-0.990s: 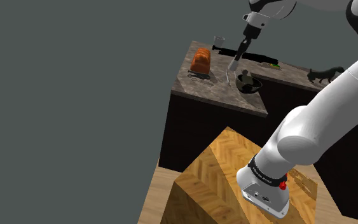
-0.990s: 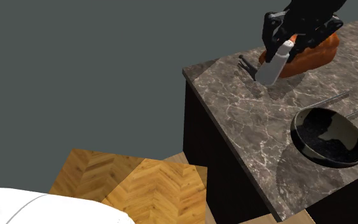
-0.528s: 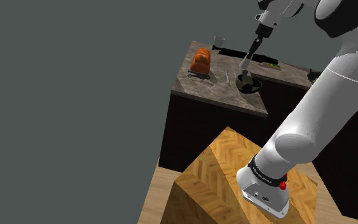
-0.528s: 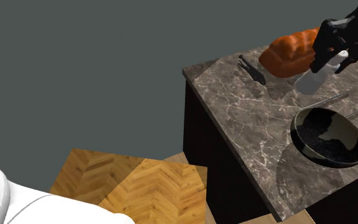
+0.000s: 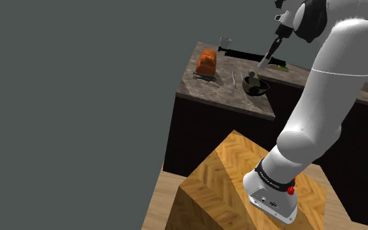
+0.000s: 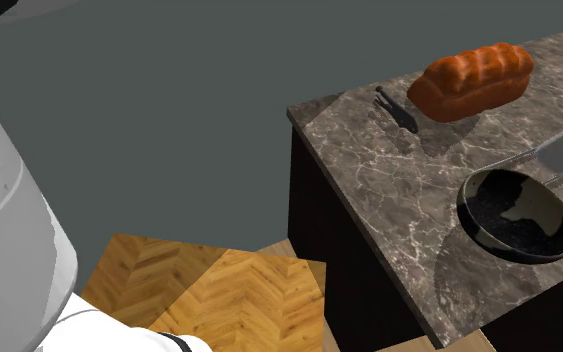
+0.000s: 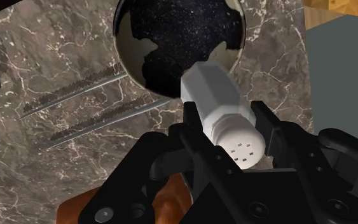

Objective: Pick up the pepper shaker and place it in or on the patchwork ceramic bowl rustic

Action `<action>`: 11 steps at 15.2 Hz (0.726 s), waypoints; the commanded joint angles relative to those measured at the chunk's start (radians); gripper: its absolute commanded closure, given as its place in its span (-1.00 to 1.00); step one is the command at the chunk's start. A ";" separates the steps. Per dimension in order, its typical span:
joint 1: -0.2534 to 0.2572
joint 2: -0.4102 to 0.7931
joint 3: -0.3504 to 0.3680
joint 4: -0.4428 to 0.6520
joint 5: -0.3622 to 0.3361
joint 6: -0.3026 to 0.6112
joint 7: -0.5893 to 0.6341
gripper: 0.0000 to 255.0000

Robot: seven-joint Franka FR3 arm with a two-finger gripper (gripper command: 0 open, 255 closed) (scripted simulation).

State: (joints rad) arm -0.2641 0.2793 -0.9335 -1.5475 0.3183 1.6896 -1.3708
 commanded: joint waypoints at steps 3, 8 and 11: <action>-0.008 0.014 0.003 -0.034 0.013 0.040 -0.021 1.00; -0.001 0.018 0.007 -0.097 0.020 0.104 -0.032 1.00; 0.001 0.025 0.011 -0.131 0.028 0.141 -0.040 1.00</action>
State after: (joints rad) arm -0.2653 0.3037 -0.9235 -1.6646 0.3447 1.8167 -1.4084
